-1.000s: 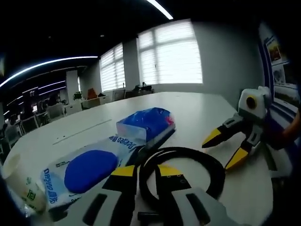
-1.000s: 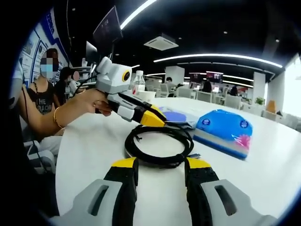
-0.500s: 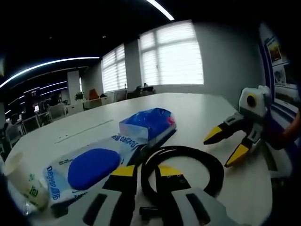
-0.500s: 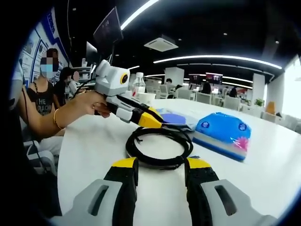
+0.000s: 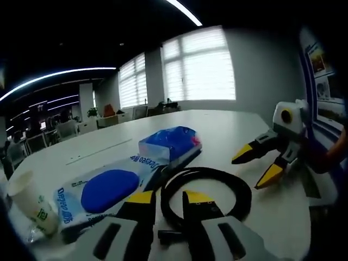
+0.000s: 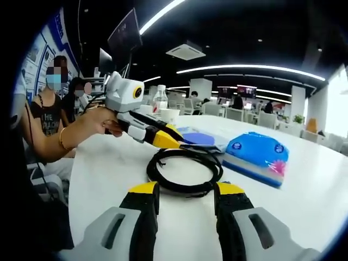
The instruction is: Arrange the tabletop items into an orderly group along one side of the table until the central work area is clear of visible clutter.
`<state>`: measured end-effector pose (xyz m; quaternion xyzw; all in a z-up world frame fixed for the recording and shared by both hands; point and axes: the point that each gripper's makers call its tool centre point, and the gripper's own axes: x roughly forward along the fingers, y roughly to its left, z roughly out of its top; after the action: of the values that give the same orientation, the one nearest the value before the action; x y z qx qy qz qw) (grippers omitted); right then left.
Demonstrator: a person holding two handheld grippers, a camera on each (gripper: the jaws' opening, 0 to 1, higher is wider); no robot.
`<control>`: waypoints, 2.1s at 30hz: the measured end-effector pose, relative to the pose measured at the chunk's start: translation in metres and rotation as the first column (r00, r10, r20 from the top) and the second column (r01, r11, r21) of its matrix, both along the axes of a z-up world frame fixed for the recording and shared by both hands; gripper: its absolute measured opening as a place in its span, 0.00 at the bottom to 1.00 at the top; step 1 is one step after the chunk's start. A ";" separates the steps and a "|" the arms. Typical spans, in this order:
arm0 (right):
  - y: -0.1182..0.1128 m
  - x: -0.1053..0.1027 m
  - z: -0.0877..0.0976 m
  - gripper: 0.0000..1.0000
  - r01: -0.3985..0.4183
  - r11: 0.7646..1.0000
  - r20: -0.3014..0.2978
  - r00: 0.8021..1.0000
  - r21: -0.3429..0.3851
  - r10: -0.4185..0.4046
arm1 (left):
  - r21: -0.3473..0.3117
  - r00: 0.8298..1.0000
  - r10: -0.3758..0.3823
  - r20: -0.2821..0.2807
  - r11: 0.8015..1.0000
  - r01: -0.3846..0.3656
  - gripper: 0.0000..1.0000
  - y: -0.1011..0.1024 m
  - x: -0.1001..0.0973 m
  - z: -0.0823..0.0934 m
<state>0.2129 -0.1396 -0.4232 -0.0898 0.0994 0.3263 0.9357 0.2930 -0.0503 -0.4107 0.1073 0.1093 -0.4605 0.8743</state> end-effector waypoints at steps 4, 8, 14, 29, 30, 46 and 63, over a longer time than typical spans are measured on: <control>0.000 -0.001 0.001 0.39 0.000 1.000 0.003 1.000 0.000 0.000 | -0.011 1.000 0.021 0.002 1.000 -0.021 0.22 0.004 0.002 0.001; 0.001 -0.002 0.002 0.39 0.001 1.000 0.005 1.000 0.000 -0.001 | -0.015 1.000 0.031 0.002 0.999 -0.031 0.24 0.008 0.000 0.001; 0.000 -0.004 0.003 0.39 0.002 1.000 0.005 1.000 0.003 -0.002 | -0.023 1.000 0.002 0.016 1.000 -0.002 0.25 0.009 -0.009 0.003; 0.005 -0.003 0.008 0.41 -0.008 1.000 0.019 1.000 -0.001 0.008 | -0.011 0.997 0.065 0.034 0.998 -0.065 0.33 0.030 -0.014 0.001; 0.005 -0.003 0.008 0.41 -0.009 1.000 0.019 1.000 -0.001 0.009 | -0.016 0.997 0.066 0.033 0.998 -0.065 0.33 0.030 -0.015 0.001; 0.007 -0.005 0.017 0.51 -0.007 1.000 0.051 0.999 0.027 0.006 | -0.029 0.988 0.141 0.060 0.990 -0.139 0.54 0.051 -0.021 0.009; 0.006 -0.011 0.024 0.61 0.007 0.999 0.075 0.997 0.035 -0.010 | -0.019 0.980 0.190 0.061 0.982 -0.189 0.72 0.067 -0.031 0.008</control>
<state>0.2015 -0.1334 -0.3995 -0.0852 0.0589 0.3204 0.9416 0.2623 0.0168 -0.4023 0.1051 0.0885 -0.3723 0.9179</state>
